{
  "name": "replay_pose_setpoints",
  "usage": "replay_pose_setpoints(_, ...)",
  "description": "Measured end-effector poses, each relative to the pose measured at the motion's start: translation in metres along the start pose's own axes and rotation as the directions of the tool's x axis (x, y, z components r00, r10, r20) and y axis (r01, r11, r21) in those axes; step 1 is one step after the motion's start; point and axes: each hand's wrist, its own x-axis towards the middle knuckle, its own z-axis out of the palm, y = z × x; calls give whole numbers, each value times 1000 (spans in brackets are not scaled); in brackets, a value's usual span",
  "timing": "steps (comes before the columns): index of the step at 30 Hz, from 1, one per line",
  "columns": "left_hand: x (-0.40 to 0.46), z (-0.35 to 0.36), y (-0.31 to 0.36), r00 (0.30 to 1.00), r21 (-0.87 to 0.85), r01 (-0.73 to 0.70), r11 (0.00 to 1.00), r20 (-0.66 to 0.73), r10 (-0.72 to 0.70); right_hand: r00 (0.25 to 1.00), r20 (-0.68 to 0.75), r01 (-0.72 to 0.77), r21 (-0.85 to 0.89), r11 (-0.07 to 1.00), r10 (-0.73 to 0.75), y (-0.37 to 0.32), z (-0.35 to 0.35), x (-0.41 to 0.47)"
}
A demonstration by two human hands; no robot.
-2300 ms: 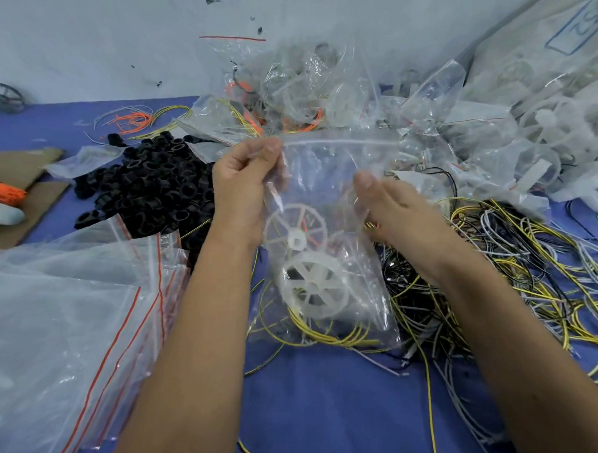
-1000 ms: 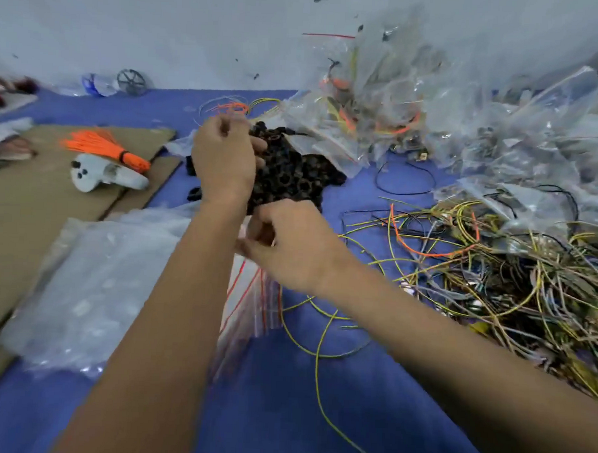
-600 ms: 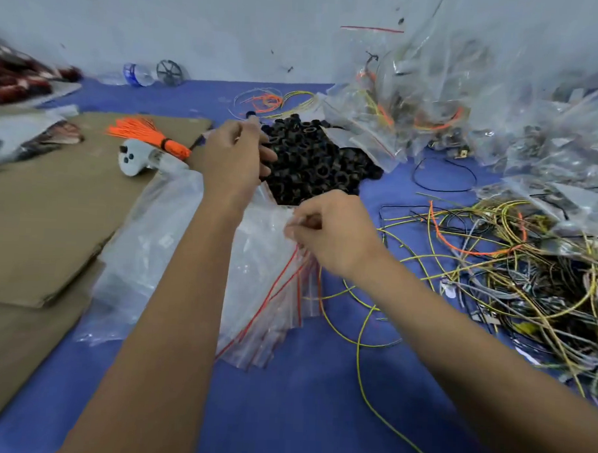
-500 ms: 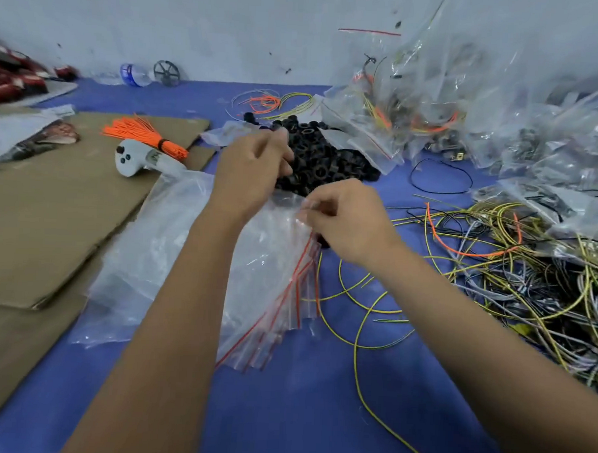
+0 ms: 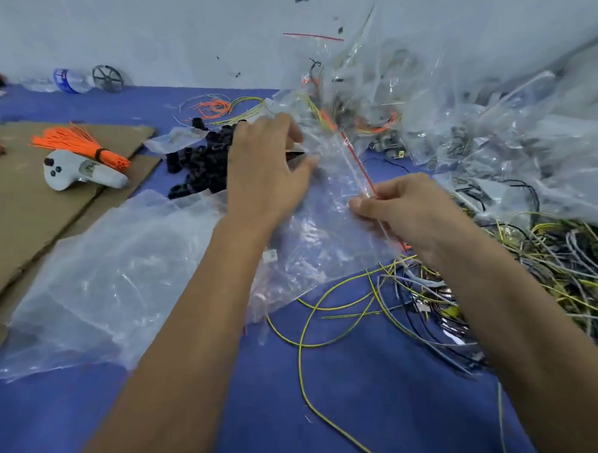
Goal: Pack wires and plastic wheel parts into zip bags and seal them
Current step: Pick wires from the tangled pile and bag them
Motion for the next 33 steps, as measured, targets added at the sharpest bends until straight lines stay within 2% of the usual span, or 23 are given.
replay_pose_setpoints(2, -8, 16, 25, 988, -57, -5, 998, -156, -4, 999, -46, -16, 60, 998, 19, 3, -7, -7)
replay_pose_setpoints(3, -13, 25, 35, 988, -150, 31, 988, -148, -54, 997, -66, -27, 72, 997, 32, 4, -7, -10)
replay_pose_setpoints(5, -20, 47, 52, 990, -260, 141, 955, 33, -137, 991, -128, -27, 55, 998, 34, 8, -6, -16)
replay_pose_setpoints(7, -28, 67, 62, 966, -259, 210, 943, 206, -159, 985, -172, 0, -31, 1000, -5, 12, -7, -21)
replay_pose_setpoints(9, -35, 80, 64, 950, -273, 237, 932, 268, -163, 989, -141, 23, -215, 976, -54, 16, -10, -25)
replay_pose_setpoints(12, -41, 90, 60, 930, -372, 308, 876, 311, -195, 994, -60, 47, -535, 843, -93, 20, -21, -30)
replay_pose_setpoints(15, -48, 95, 56, 902, -494, 389, 777, 375, -214, 982, -107, 57, -620, 782, -157, 22, -25, -34)
replay_pose_setpoints(18, -53, 97, 53, 881, -544, 436, 717, 422, -215, 958, -156, 96, -615, 783, -240, 26, -24, -35)
replay_pose_setpoints(21, -56, 101, 51, 877, -527, 435, 730, 430, -213, 929, -226, 98, -617, 781, -294, 33, -24, -35)
replay_pose_setpoints(26, -57, 100, 50, 870, -561, 456, 691, 445, -212, 920, -263, 104, -549, 829, -289, 42, -20, -34)
replay_pose_setpoints(30, -58, 98, 48, 833, -672, 534, 513, 520, -186, 917, -299, 116, -433, 894, -263, 43, -25, -33)
replay_pose_setpoints(33, -57, 95, 44, 838, -714, 527, 460, 526, -143, 923, -309, 149, -257, 955, -228, 43, -28, -34)
